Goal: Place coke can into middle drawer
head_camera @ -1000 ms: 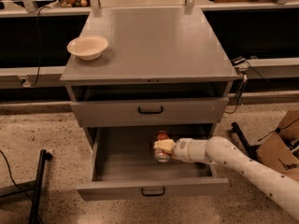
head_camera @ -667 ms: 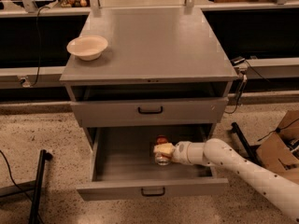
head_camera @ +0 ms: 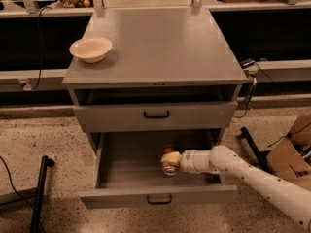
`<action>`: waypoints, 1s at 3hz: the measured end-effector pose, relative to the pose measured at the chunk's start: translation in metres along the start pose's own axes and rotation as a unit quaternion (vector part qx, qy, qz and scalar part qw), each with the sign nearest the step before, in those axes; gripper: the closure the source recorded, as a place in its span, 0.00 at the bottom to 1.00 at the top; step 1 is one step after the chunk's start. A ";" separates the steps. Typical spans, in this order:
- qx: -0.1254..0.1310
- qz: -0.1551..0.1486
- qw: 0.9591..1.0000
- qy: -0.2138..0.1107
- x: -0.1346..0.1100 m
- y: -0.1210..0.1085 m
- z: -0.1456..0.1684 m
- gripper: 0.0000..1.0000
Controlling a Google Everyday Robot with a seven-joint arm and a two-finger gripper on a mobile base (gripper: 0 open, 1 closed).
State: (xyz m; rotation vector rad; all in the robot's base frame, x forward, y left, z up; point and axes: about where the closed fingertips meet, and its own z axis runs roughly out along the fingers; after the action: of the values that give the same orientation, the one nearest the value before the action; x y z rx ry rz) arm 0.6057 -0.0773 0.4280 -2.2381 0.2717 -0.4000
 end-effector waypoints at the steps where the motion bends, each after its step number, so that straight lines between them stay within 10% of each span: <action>1: -0.005 0.009 1.000 -0.010 0.000 0.011 0.007 1.00; 3: -0.008 0.013 1.000 -0.016 -0.003 0.016 0.015 0.60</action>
Offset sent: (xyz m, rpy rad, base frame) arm 0.0048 -0.0035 -0.0292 -0.0097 0.0575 -0.0051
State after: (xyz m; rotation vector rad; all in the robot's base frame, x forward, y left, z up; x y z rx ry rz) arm 0.6075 -0.0755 0.4062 -2.2521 0.2880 -0.3483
